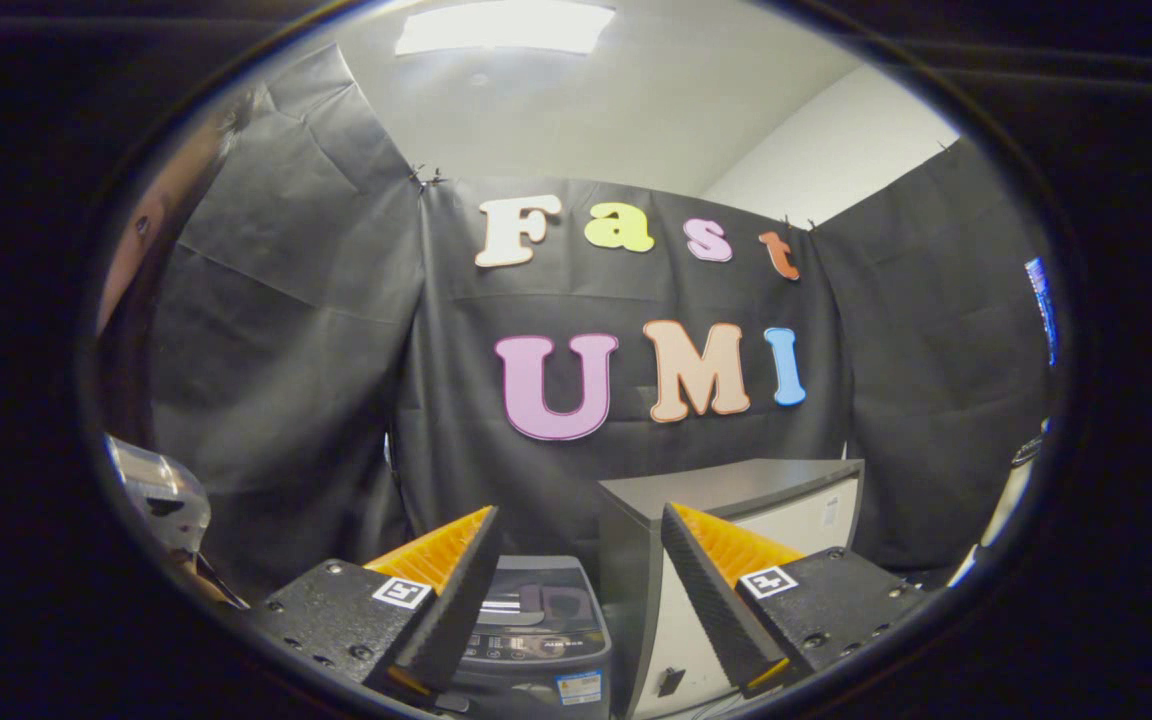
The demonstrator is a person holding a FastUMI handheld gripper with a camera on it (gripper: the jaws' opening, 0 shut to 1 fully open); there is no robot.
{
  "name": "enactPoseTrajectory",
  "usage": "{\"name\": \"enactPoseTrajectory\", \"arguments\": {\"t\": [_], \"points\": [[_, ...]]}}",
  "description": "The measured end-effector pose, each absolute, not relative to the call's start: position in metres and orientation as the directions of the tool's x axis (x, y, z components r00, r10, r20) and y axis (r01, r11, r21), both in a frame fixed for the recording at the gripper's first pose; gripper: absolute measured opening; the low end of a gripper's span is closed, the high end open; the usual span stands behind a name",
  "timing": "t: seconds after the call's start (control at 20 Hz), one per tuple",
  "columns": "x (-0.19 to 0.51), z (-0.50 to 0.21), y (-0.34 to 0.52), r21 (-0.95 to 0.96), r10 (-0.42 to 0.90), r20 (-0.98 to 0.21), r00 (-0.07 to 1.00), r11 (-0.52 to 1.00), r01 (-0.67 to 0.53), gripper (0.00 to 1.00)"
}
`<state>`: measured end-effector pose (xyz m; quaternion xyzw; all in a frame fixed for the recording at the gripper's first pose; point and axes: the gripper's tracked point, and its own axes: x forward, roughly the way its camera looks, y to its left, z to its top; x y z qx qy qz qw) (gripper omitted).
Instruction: Put the clothes into the washing machine and then close the washing machine lid.
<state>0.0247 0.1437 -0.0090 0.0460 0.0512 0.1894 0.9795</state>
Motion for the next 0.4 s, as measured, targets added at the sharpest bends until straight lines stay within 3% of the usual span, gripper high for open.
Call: {"name": "enactPoseTrajectory", "arguments": {"t": [0.4], "points": [[0.0244, -0.014, 0.1459, 0.103, 0.384, -0.097, 0.918, 0.922, -0.374, 0.96]]}}
